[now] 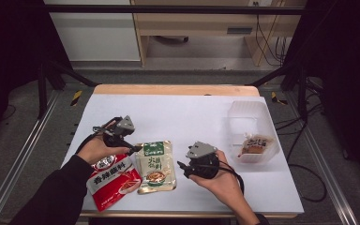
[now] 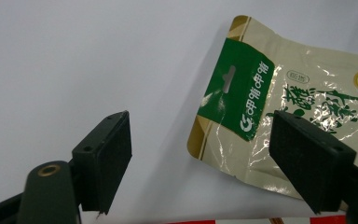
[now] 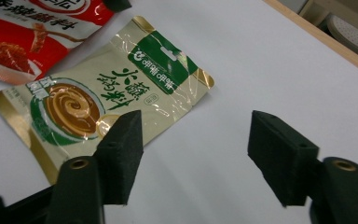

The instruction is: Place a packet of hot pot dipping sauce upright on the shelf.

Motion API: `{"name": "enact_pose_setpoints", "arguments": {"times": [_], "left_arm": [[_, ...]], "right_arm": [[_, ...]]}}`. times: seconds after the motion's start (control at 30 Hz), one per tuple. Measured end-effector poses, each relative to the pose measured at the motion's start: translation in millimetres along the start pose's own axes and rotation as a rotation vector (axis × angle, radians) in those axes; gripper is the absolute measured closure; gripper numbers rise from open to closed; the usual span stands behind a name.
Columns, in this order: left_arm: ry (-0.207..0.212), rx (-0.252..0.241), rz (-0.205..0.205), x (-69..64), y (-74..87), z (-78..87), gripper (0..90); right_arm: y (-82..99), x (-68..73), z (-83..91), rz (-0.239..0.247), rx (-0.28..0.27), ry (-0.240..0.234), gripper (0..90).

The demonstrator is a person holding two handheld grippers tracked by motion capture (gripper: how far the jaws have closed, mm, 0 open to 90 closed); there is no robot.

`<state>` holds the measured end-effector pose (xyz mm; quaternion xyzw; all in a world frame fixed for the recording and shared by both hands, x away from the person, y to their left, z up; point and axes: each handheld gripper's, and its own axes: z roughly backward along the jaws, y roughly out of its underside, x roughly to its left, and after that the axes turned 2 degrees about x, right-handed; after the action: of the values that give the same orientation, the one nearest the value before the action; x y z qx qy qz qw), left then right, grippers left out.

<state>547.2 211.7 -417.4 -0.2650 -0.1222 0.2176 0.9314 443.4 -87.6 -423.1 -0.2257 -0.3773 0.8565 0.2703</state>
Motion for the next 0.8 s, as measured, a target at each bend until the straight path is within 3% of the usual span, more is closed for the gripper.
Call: {"name": "enact_pose_setpoints", "arguments": {"times": [0.17, 0.5, 0.8], "left_arm": [[0.018, 0.021, 0.006, 0.4, 2.3, -9.6, 20.5], [0.025, 0.028, 0.042, -6.8, 4.9, -23.1, 23.2], [0.017, 0.032, 0.088, -10.5, 18.1, -25.7, 27.7]], "right_arm": [[7.9, 4.9, -11.2, -0.038, -0.045, 0.016, 31.7], [19.1, 7.0, -10.4, -0.064, -0.032, 0.04, 31.3], [24.2, 12.8, -4.9, -0.032, -0.044, 0.063, 30.7]]}}
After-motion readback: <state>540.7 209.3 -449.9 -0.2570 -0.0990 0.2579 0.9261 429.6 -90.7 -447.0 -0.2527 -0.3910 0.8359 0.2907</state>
